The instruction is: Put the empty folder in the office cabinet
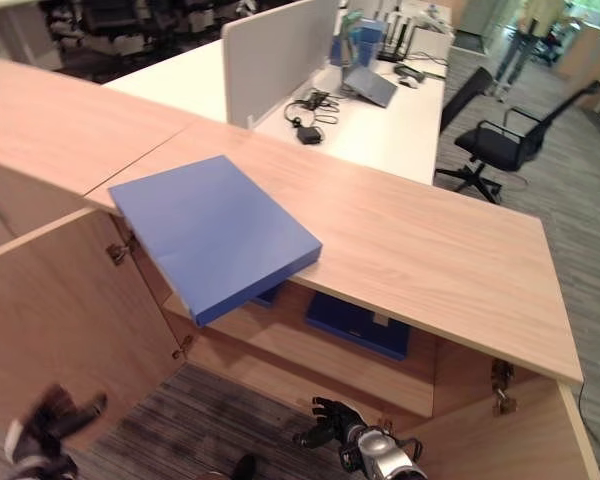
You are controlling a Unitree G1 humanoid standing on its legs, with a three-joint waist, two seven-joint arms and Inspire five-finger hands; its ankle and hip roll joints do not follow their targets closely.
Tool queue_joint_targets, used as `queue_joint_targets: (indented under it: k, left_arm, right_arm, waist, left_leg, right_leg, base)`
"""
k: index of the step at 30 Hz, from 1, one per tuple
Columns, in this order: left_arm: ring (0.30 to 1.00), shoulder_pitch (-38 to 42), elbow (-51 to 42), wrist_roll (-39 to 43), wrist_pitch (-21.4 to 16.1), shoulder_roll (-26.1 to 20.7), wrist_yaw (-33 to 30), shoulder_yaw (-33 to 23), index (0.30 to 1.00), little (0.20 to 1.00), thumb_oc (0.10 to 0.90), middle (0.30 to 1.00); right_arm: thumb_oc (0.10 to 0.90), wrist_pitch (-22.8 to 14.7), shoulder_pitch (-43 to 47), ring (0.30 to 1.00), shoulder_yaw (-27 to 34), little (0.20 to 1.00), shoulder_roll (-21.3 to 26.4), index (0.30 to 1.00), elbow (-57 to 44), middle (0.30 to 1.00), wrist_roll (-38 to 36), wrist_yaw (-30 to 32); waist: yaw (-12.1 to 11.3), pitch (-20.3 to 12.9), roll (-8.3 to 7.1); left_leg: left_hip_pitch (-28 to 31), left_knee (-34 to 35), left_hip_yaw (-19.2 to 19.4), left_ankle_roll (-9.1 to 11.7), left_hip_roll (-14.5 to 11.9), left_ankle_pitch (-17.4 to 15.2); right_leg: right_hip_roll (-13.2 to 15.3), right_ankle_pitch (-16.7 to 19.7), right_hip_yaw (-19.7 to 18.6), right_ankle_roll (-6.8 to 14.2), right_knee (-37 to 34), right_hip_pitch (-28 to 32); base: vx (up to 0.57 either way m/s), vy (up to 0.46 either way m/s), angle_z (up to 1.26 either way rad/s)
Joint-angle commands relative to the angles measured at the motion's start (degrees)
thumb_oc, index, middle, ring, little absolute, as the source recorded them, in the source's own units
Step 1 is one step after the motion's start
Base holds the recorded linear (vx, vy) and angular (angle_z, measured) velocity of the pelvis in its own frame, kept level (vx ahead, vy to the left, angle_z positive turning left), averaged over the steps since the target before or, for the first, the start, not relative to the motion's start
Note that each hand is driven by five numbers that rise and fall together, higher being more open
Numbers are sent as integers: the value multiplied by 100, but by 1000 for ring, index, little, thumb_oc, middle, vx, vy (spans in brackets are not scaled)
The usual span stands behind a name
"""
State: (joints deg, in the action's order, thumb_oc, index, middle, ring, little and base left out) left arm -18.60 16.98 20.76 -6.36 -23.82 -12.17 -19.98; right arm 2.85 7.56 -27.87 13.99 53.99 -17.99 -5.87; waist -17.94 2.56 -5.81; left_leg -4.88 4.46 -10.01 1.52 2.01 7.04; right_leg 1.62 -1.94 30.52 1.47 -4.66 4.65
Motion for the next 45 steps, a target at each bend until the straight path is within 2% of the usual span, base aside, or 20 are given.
queue_joint_targets:
  k: [1,3,5,9,10,15,24,25,26,28,29,30,33,34,36,37,38,39,40,45]
  left_arm:
    - [900,484,-449,-1678,-399,-585,-898,-392,900,900,800,900]
    - [900,503,-730,-1978,-376,-568,-1018,-456,900,900,800,900]
    - [900,558,-1426,-2850,-354,-591,-1416,-581,900,900,800,900]
    - [900,605,-2022,-3621,-373,-687,-1706,-614,900,900,800,900]
    - [900,654,-2454,-4176,-388,-789,-1839,-532,900,900,800,900]
    - [900,614,-2949,-4800,-491,-1055,-1825,-345,900,900,800,900]
    - [900,257,-3552,-5348,-839,-1643,-1527,30,900,900,800,900]
    - [900,170,-3597,-5481,-890,-1792,-1496,124,900,900,800,900]
    - [900,163,-3598,-5481,-894,-1798,-1499,123,900,900,800,900]
    - [900,70,-3629,-5581,-911,-1899,-1484,161,900,900,800,900]
    - [900,13,-3660,-5659,-935,-1981,-1478,174,900,900,800,900]
    - [900,-116,-3763,-5866,-1011,-2250,-1428,245,900,900,800,900]
    - [900,-232,-3833,-5963,-1093,-2505,-1346,283,900,900,800,900]
    - [900,-255,-3841,-5948,-1100,-2542,-1326,296,900,900,800,900]
    - [900,-309,-3854,-5974,-1114,-2617,-1337,268,900,900,800,900]
    - [900,-350,-3857,-5992,-1117,-2645,-1361,242,900,900,800,900]
    - [900,-354,-3852,-5991,-1119,-2648,-1364,237,900,900,800,900]
    - [900,-371,-3853,-5987,-1121,-2660,-1377,228,900,900,800,900]
    - [900,-366,-3861,-6007,-1120,-2666,-1393,218,900,900,800,900]
    - [900,-348,-3888,-6081,-1073,-2695,-1475,171,900,900,800,900]
  right_arm:
    - [800,-397,431,900,-31,900,-22,900,-382,900,147,131]
    - [800,-424,440,900,-11,900,-36,900,-378,900,113,149]
    - [800,-508,424,900,21,900,-63,900,-383,900,61,223]
    - [800,-601,413,900,11,900,-84,900,-379,900,57,272]
    - [800,-665,402,900,-15,900,-94,900,-373,900,60,315]
    - [800,-729,402,900,-27,900,-117,900,-361,900,20,325]
    - [800,-817,422,900,-67,900,-112,900,-319,900,-49,317]
    - [800,-830,460,900,-87,900,-117,900,-299,900,-74,315]
    - [800,-831,455,900,-88,900,-122,900,-298,900,-76,318]
    - [800,-846,483,900,-106,900,-123,900,-306,900,-77,336]
    - [800,-854,497,900,-108,900,-119,900,-311,900,-78,345]
    - [800,-878,515,900,-129,900,-113,900,-294,900,-91,369]
    - [800,-908,526,900,-144,900,-88,900,-329,900,-95,386]
    - [800,-911,534,900,-144,900,-78,900,-330,900,-96,387]
    - [800,-919,534,900,-137,900,-84,900,-329,900,-119,392]
    - [800,-924,517,900,-139,900,-89,900,-336,900,-125,394]
    - [800,-926,518,900,-134,900,-85,900,-333,900,-124,396]
    - [800,-936,515,900,-134,900,-91,900,-312,900,-123,413]
    - [800,-937,522,900,-133,900,-88,900,-300,900,-116,420]
    - [800,-942,530,900,-138,900,-126,900,-302,900,-121,447]
  waist:
    - [5,22,-189]
    - [-3,27,-206]
    - [-41,35,-254]
    - [-65,30,-304]
    - [-78,26,-346]
    - [-90,17,-375]
    - [-74,-3,-391]
    - [-53,-23,-415]
    - [-82,6,-396]
    - [-61,-17,-422]
    - [-92,13,-401]
    - [-66,-10,-432]
    - [-103,11,-439]
    - [-79,-13,-459]
    - [-94,-15,-468]
    - [-125,10,-460]
    - [-99,-18,-482]
    - [-127,4,-468]
    - [-103,-24,-488]
    - [-111,-27,-508]
  left_leg:
    - [9,54,-178,235,-15,-473]
    - [0,54,-190,240,-10,-481]
    - [2,54,-212,252,-7,-503]
    - [6,54,-210,262,-7,-529]
    - [15,54,-206,267,-7,-546]
    - [30,54,-184,264,-20,-574]
    - [76,54,-168,236,-26,-608]
    - [119,54,-188,251,-53,-737]
    - [86,54,-163,232,-31,-623]
    - [125,54,-189,248,-50,-742]
    - [91,53,-165,225,-25,-625]
    - [133,54,-202,239,-46,-743]
    - [95,53,-186,214,-24,-631]
    - [133,54,-211,230,-52,-742]
    - [131,54,-227,225,-55,-742]
    - [96,52,-202,204,-32,-627]
    - [136,54,-229,220,-56,-741]
    - [99,51,-204,200,-32,-629]
    - [138,54,-231,216,-54,-743]
    - [152,54,-210,211,-54,-748]
  right_leg:
    - [184,-201,-274,317,96,-46]
    - [182,-206,-261,316,93,-47]
    - [174,-213,-257,312,97,-43]
    - [174,-212,-251,313,94,-41]
    - [172,-204,-258,310,94,-48]
    - [168,-206,-291,310,105,-48]
    - [159,-210,-335,317,134,-62]
    - [121,-317,-426,323,125,-12]
    - [152,-222,-339,315,145,-57]
    - [120,-318,-425,325,131,-7]
    - [152,-218,-335,321,155,-54]
    - [114,-314,-437,334,149,-17]
    - [142,-218,-350,331,179,-78]
    - [111,-310,-434,341,163,-37]
    - [109,-311,-433,345,162,-39]
    - [139,-214,-340,337,186,-87]
    - [107,-309,-434,346,171,-43]
    - [139,-217,-342,337,193,-92]
    - [102,-311,-437,345,176,-45]
    - [99,-307,-454,348,174,-36]
  base:
    - [5,-35,4]
    - [1,-15,2]
    - [0,0,0]
    - [9,-11,2]
    - [0,0,0]
    - [0,0,0]
    - [12,-9,-2]
    - [0,0,0]
    - [81,-57,0]
    - [0,0,0]
    - [0,0,0]
    - [0,0,0]
    - [-4,-5,2]
    - [0,0,0]
    - [-5,-6,1]
    - [0,0,0]
    - [-82,45,-1]
    - [71,-45,3]
    - [0,0,0]
    - [14,-10,1]
